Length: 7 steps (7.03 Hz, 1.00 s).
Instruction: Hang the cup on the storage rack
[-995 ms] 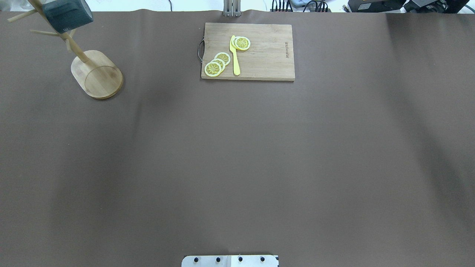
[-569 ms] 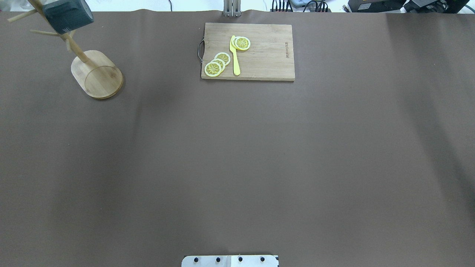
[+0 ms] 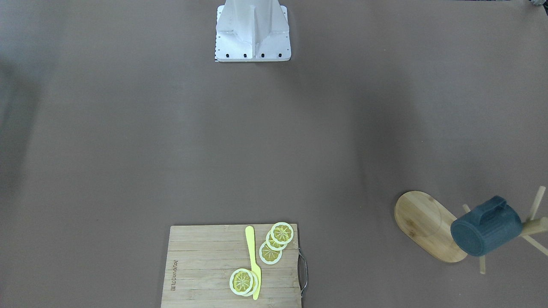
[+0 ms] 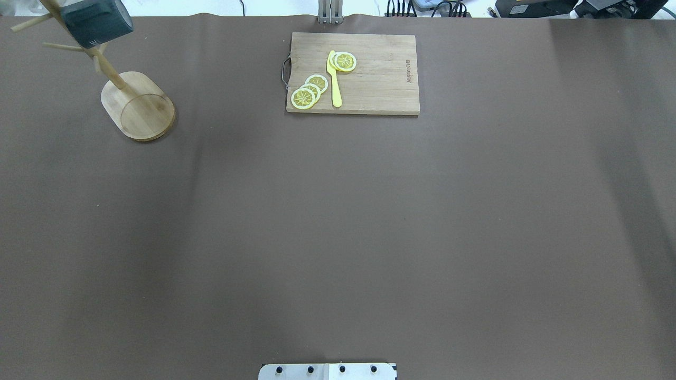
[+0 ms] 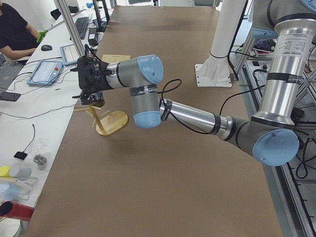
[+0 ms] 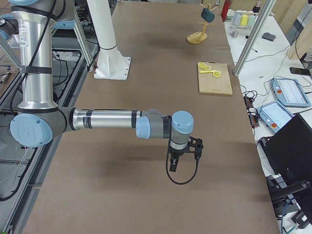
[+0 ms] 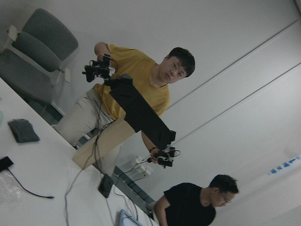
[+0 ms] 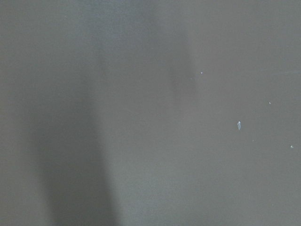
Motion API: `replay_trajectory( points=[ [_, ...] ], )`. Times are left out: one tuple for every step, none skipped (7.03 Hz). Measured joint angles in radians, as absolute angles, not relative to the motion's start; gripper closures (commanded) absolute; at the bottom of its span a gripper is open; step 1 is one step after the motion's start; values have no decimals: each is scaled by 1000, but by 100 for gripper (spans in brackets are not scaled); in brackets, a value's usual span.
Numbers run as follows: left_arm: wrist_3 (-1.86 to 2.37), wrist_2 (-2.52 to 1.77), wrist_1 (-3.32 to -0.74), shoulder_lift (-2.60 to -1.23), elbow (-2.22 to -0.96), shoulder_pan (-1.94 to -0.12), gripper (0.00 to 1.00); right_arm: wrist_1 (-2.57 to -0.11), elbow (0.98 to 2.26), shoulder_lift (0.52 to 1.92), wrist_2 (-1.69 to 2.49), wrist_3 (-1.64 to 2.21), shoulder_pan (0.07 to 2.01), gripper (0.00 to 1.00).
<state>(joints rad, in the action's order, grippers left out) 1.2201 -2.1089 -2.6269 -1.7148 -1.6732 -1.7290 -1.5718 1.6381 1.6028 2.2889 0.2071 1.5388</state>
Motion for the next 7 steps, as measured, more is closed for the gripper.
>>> replay_trajectory(
  points=[
    [978, -2104, -2546, -1693, -1642, -1733, 2, -1571, 1639, 1602, 2303, 207, 1544, 0],
    [768, -2089, -2467, -1689, -1611, -1740, 2, -1571, 1641, 1601, 2309, 208, 1547, 0],
    [605, -2074, -2362, -1692, -1599, -1744, 2, -1571, 1648, 1602, 2314, 208, 1551, 0],
    [471, -2067, -2238, -1702, -1596, -1743, 2, -1571, 1658, 1603, 2318, 208, 1557, 0],
    [354, -2064, -2102, -1715, -1596, -1737, 2, -1571, 1662, 1602, 2321, 209, 1559, 0],
    [248, -2065, -1959, -1725, -1595, -1718, 2, -1572, 1664, 1602, 2329, 212, 1559, 0],
    [170, -2069, -1825, -1728, -1595, -1679, 2, -1572, 1666, 1602, 2339, 216, 1560, 0]
  ],
)
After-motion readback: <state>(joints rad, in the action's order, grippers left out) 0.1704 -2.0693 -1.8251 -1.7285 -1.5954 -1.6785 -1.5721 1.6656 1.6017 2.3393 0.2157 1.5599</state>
